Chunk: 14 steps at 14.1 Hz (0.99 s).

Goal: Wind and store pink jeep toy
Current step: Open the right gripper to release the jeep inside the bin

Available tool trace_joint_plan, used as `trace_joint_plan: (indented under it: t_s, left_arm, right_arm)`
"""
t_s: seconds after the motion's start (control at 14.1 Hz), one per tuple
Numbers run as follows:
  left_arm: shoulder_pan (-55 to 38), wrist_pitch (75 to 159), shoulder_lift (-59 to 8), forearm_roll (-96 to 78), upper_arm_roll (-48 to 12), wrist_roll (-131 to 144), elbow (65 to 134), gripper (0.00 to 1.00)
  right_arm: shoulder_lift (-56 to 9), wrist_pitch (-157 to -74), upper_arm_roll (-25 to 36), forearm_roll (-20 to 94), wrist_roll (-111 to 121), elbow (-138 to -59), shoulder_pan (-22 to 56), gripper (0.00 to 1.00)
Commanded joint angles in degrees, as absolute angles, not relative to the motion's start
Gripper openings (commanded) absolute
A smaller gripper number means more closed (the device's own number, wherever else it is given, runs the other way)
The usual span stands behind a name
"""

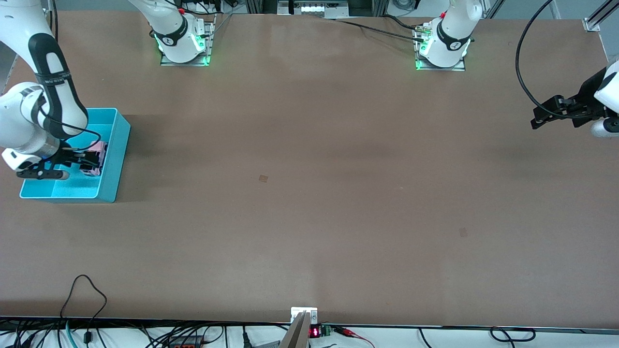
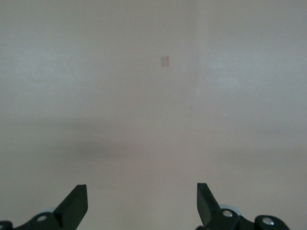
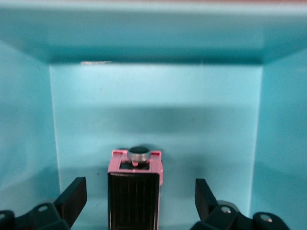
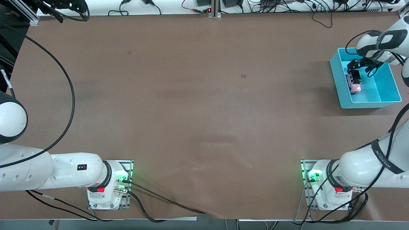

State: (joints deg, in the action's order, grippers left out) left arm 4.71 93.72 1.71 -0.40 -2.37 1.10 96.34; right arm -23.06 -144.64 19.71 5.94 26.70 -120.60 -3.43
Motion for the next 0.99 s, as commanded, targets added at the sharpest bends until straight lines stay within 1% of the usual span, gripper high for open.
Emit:
trace_joint_plan:
  t_s: [0.0, 0.21, 0.35, 0.43, 0.5, 0.64, 0.71, 0.92]
  left_arm:
    - [5.01, 93.6, 2.2, -0.44, -3.08, 0.7, 95.71, 1.0]
    - [5.01, 93.43, 3.77, -0.44, -3.16, 0.7, 97.46, 1.0]
    - [5.01, 94.13, 4.92, -0.44, -3.16, 0.7, 99.23, 1.0]
    - [5.01, 94.22, 4.92, -0.44, -3.16, 0.7, 99.23, 1.0]
    - [5.01, 94.57, 4.92, -0.53, -3.25, 0.7, 99.23, 1.0]
    - [5.01, 95.45, 4.92, -1.67, -3.16, 0.7, 99.4, 1.0]
    - [5.1, 95.45, 4.83, -1.84, -3.16, 0.7, 99.4, 1.0]
    - [5.1, 95.36, 4.83, -1.93, -3.16, 0.7, 99.32, 1.0]
  right_arm:
    - [-17.78, -140.64, 19.07, 6.06, 26.81, -118.74, -3.34, 1.0]
    - [-11.36, -139.14, 18.81, 5.98, 26.72, -118.57, -3.16, 1.0]
    - [-7.93, -134.06, 18.55, 5.71, 26.63, -115.94, -2.9, 1.0]
    - [-6.61, -129.51, 18.11, 5.71, 26.46, -113.58, -2.9, 1.0]
    - [-5.63, -123.2, 17.76, 5.71, 26.11, -110.68, -2.9, 1.0]
    - [-4.22, -114.21, 15.22, 4.06, 22.7, -105.32, -2.99, 1.0]
    - [-3.26, -109.21, 13.64, 2.04, 18.85, -102.33, -2.99, 1.0]
    - [-2.81, -95.23, 6.0, -1.58, 8.72, -92.84, -3.43, 1.0]
